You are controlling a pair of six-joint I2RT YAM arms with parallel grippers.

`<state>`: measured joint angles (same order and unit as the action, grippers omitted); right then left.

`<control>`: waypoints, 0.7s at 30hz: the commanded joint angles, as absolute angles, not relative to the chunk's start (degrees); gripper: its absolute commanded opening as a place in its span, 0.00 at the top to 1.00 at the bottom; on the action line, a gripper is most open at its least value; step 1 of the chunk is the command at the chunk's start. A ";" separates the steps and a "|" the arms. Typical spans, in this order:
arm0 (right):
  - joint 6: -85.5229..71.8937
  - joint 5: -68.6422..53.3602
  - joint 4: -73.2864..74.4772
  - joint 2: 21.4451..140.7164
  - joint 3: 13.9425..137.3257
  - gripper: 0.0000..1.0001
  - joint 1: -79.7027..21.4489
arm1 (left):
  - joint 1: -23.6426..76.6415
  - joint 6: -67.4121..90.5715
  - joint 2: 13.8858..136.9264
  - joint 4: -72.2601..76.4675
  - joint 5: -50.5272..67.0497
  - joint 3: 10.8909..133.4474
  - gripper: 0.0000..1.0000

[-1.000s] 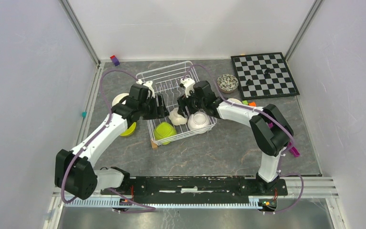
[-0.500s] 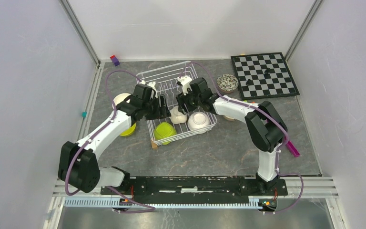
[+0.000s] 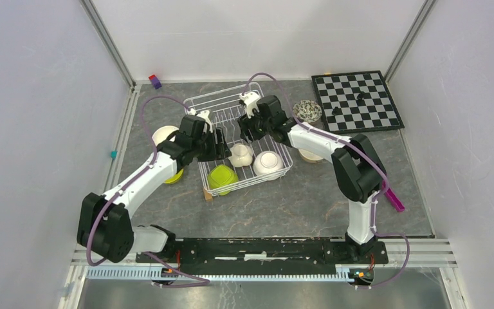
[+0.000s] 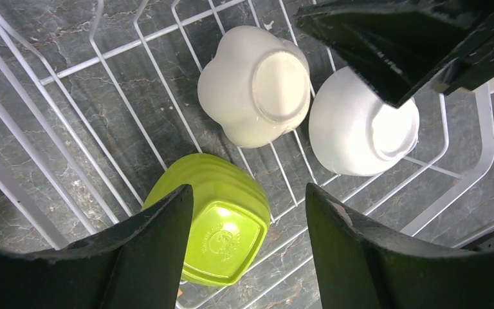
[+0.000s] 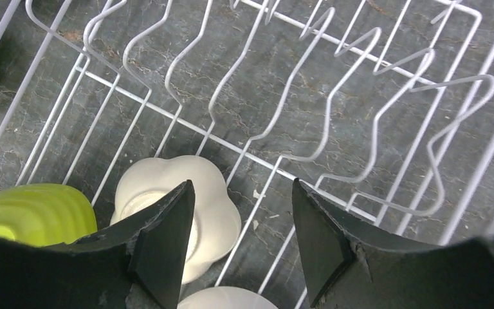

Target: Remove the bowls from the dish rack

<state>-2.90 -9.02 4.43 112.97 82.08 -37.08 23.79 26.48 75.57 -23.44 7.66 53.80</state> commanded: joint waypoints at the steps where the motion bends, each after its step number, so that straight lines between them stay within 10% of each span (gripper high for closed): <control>1: -1.68 -9.65 1.38 105.73 80.33 0.37 -36.04 | 24.90 29.34 73.24 -19.09 7.51 52.30 0.29; 21: -3.21 -4.54 -18.47 73.46 46.00 0.29 -35.80 | 34.27 25.41 79.02 -22.22 -7.05 56.85 0.32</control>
